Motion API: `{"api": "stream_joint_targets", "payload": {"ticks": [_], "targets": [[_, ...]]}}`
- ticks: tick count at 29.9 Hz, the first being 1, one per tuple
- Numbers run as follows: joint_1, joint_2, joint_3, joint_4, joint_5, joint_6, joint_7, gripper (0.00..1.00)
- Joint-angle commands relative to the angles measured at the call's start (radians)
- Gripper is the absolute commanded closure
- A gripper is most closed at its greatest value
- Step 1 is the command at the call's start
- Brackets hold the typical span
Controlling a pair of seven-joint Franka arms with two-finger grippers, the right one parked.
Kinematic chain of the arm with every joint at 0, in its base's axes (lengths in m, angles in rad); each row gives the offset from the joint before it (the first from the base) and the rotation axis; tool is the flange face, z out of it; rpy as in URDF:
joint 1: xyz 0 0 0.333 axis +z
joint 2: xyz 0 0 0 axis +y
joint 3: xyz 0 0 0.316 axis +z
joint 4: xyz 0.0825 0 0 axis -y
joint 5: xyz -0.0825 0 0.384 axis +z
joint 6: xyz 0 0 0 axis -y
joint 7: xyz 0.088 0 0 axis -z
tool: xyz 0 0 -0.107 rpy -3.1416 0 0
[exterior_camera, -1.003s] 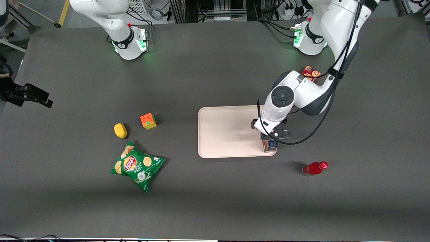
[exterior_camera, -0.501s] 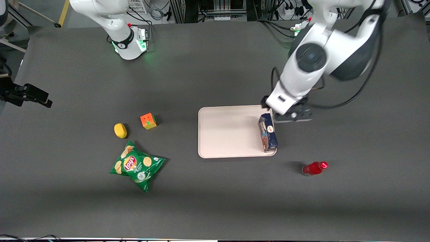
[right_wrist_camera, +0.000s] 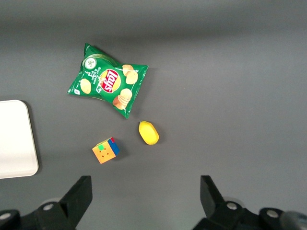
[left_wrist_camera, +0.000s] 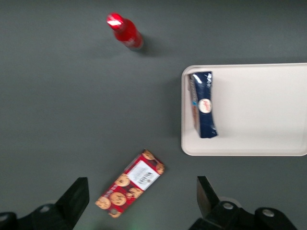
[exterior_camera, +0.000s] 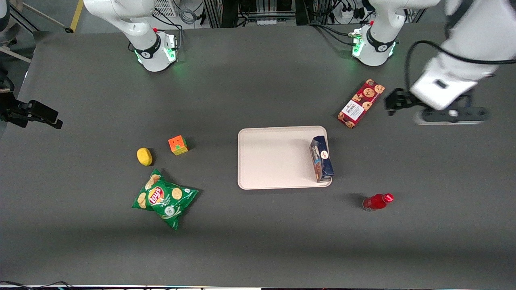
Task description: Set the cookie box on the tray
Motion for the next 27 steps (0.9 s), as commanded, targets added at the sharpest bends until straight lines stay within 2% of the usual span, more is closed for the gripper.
{"api": "stream_joint_targets", "payload": {"ticks": [1,7,27], "targets": [[-0.006,-0.031,0.039,-0.024,-0.006,-0.004,0.048,0.0],[-0.006,-0.06,0.083,-0.089,-0.005,0.055,0.063,0.0],[-0.009,-0.066,0.083,-0.106,-0.008,0.064,0.06,0.0]]}}
